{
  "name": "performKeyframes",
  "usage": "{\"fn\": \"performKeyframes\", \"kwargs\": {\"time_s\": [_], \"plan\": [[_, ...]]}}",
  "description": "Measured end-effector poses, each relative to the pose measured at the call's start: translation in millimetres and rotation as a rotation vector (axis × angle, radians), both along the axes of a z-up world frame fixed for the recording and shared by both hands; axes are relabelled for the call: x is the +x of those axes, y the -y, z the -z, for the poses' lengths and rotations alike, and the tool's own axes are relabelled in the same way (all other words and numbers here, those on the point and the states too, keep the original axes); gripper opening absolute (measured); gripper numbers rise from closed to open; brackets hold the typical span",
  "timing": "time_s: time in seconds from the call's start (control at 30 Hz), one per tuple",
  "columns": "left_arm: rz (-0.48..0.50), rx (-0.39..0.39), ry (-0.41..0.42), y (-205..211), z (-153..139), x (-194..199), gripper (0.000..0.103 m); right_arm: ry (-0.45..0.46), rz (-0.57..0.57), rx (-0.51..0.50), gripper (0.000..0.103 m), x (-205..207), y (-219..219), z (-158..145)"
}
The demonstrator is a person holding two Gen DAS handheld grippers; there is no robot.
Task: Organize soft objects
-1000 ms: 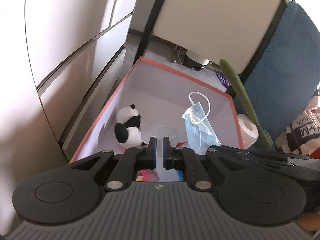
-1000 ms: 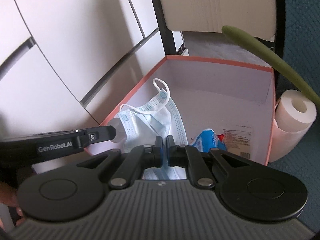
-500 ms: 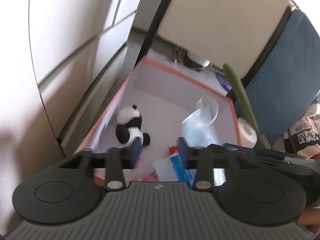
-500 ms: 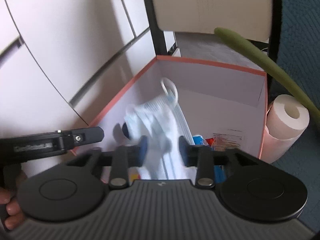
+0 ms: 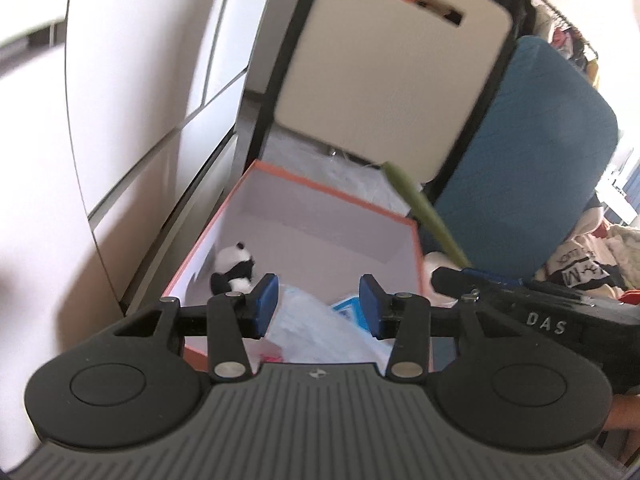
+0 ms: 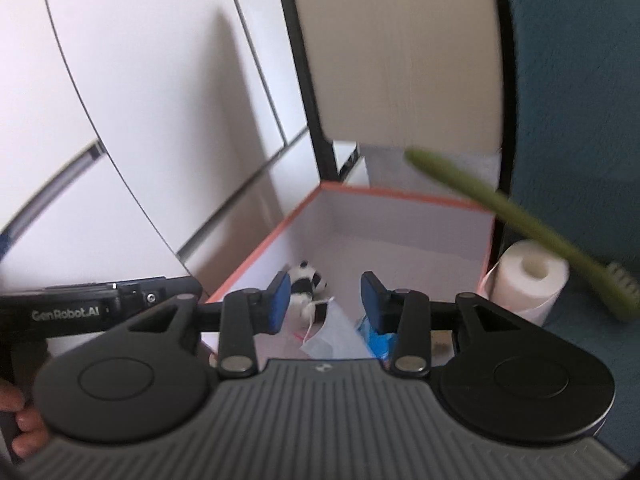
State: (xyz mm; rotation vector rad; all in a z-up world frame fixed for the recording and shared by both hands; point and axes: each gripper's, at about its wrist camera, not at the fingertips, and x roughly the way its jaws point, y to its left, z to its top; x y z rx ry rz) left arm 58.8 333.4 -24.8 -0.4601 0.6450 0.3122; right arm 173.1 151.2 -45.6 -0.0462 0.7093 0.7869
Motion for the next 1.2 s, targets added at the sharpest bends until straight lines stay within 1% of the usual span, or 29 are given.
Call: {"fn": "performKeyframes", "kwargs": {"time_s": [0.13,0.2,0.3,0.4,0.47,0.6,0.67,0.8,0.87,1.07,1.2], "plan": [[0.016,0.036,0.020,26,-23,-7,0.051,0.061,0.003,0.015,0.042,-11,25,-27],[0.016,0.057,0.025,41,-32,-12,0.054,0.078,0.007,0.027,0.042,-20,40,-37],[0.030,0.077,0.030,63,-41,-20,0.055,0.089,0.015,0.043,0.042,-32,58,-44],[0.038,0.093,0.032,81,-48,-28,0.058,0.079,0.026,0.051,0.042,-44,76,-43],[0.034,0.107,0.032,91,-52,-34,0.065,0.072,0.025,0.056,0.042,-50,85,-42],[0.021,0.115,0.030,107,-55,-47,0.071,0.070,0.034,0.056,0.042,-62,100,-38],[0.017,0.106,0.029,113,-54,-53,0.080,0.065,0.033,0.060,0.042,-68,106,-36],[-0.002,0.091,0.017,119,-51,-64,0.088,0.074,0.038,0.050,0.042,-78,113,-32],[-0.010,0.095,0.007,123,-50,-71,0.094,0.071,0.044,0.053,0.042,-83,118,-29],[-0.003,0.121,0.009,130,-50,-87,0.099,0.082,0.057,0.051,0.042,-95,125,-23],[-0.007,0.130,0.002,133,-49,-91,0.101,0.102,0.060,0.028,0.042,-99,127,-23]]}}
